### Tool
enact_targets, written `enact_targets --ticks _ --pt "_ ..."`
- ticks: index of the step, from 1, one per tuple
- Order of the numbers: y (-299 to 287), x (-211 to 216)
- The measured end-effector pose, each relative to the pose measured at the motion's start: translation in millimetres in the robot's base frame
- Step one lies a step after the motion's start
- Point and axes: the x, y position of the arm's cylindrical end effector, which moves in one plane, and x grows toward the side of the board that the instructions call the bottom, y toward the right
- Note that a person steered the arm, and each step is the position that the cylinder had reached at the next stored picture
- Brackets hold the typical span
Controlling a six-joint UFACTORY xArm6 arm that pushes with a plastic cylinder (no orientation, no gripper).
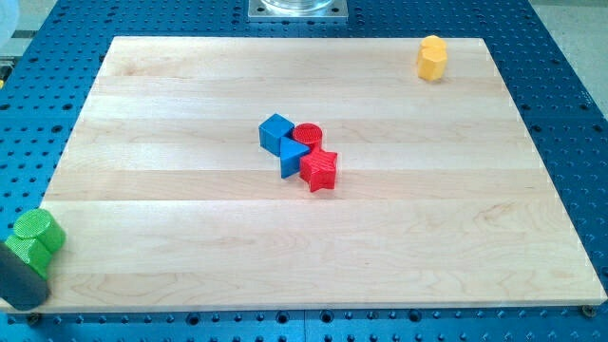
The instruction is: Move the green blocks upwards
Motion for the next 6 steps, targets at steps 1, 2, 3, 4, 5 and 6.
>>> enact_targets --ticks 1,2,3,4,5,6 --pt "-7.7 -1.5" --pt "-28.9 0.3" --pt "-35.1 -2.1" --pt "-35.2 -2.9" --pt "-33.2 -24.5" --pt "-27.9 -44.4"
